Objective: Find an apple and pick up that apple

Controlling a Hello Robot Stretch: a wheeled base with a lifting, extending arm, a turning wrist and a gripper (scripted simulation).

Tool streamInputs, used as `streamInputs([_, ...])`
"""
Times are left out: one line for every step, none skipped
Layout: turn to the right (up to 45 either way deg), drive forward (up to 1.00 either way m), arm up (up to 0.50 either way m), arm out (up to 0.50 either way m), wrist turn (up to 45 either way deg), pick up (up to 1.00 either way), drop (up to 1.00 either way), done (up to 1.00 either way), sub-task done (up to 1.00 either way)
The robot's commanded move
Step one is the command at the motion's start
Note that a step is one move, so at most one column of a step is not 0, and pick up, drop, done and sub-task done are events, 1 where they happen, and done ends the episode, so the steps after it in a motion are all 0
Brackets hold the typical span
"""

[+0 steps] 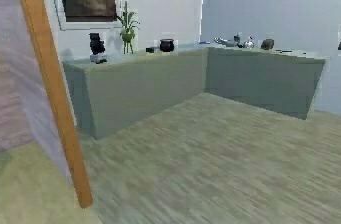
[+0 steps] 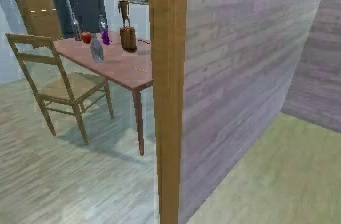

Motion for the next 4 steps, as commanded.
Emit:
streamInputs([12.0,0.00,0.00,0.00,0.0,0.00,0.00,0.00,0.00])
streamInputs([0.0,0.20,0.00,0.00,0.0,0.00,0.00,0.00,0.00])
streamInputs([30.0,0.00,0.00,0.00,0.0,0.00,0.00,0.00,0.00])
streamInputs([0.0,1.00,0.00,0.00,0.0,0.00,0.00,0.00,0.00])
